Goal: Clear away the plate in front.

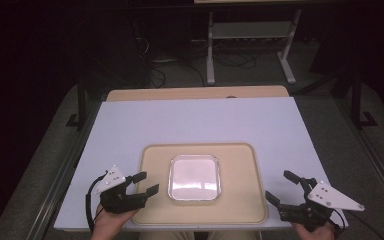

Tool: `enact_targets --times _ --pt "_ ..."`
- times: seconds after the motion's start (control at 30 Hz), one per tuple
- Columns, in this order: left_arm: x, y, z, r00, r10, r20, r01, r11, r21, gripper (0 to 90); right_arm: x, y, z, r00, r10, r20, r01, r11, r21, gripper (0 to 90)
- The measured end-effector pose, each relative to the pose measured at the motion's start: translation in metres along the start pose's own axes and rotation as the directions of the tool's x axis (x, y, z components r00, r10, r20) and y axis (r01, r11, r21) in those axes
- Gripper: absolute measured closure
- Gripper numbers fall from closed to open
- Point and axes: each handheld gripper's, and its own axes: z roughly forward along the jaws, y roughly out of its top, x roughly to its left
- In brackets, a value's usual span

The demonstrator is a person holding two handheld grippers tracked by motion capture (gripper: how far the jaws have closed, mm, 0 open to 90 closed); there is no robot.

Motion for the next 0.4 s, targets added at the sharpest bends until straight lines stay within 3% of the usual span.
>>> enact_targets --times 0.1,0.27,0.4 --pt "0.0 -0.003 -0.007 0.9989 0.046 0.01 -0.046 0.9988 -0.013 25.5 0.0 0.0 0.001 1.0 -0.002 0.003 0.002 1.0 0.005 13.1" --pt "-0.004 -0.008 -0.013 0.996 0.089 -0.007 -0.089 0.996 -0.009 21.1 -0.001 0.0 0.001 1.0 -0.004 0.003 0.004 1.0 0.003 13.1" --pt "-0.003 -0.009 -0.019 0.9948 0.101 -0.01 -0.101 0.9945 -0.025 20.8 -0.001 0.0 0.001 1.0 -0.004 -0.005 0.004 1.0 0.001 13.1"
